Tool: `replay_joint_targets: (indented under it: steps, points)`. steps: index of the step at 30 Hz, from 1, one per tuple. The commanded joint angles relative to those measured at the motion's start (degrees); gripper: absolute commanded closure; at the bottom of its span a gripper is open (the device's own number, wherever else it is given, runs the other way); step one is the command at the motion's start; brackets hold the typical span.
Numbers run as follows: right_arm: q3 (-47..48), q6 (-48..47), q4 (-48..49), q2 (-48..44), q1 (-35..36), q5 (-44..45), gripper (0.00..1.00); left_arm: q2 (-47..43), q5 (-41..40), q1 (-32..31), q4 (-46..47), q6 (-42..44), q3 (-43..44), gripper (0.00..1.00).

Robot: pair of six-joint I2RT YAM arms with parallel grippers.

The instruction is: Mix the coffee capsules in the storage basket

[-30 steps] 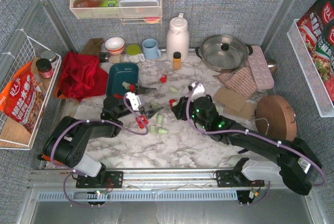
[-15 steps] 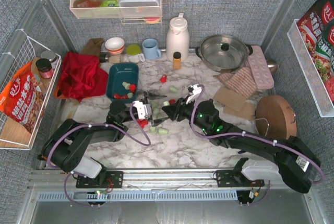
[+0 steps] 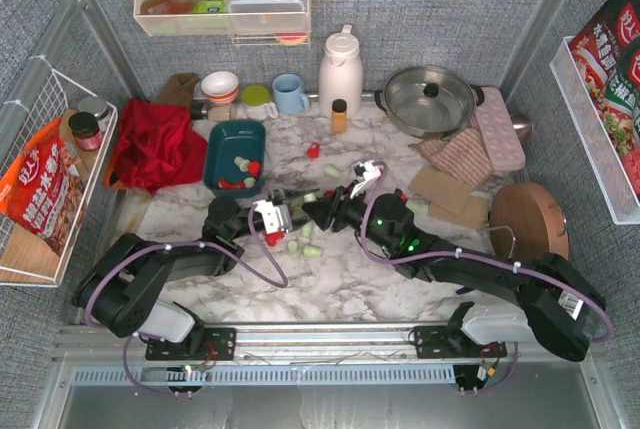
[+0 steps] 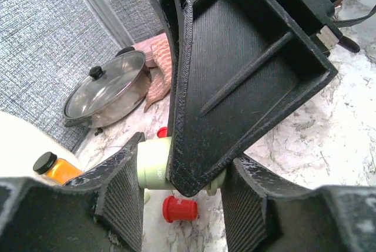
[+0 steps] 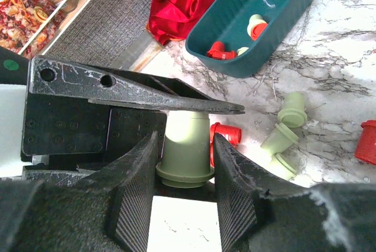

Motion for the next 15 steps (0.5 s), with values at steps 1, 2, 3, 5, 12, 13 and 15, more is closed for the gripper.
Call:
replay_joint_targets:
  steps: [1,2,3,5,12,13,15]
  points:
    - [0.46,-0.56,-0.33,-0.8,0.2,0.33,0.56,-0.26,-0.91,0.0,0.37,1.34,0.05,0.58]
    - [0.78,-0.92,-1.53,-1.12,0.2,0.69,0.52,-0.28,-1.16,0.02,0.18,1.42,0.0,0.59]
    - [1.18,-1.31,-3.16,-1.52,0.15,1.14,0.48,-0.34,-1.65,0.02,-0.03,1.51,-0.01,0.6]
    - [2.0,-2.61,-7.01,-2.72,0.15,2.57,0.4,-0.46,-2.88,0.1,-1.37,2.08,0.13,0.61]
    - [3.46,-8.63,-21.76,-9.02,0.11,14.53,0.34,0.74,-10.26,4.53,-4.44,-0.46,1.22,0.63]
    - [4.13,-9.44,-24.81,-9.35,0.11,16.37,0.34,1.5,-11.54,6.53,-4.01,-2.45,1.55,0.64]
    - [6.49,-10.51,-32.6,-8.61,0.11,19.01,0.34,3.2,-14.35,10.51,-2.66,-6.61,2.39,0.64]
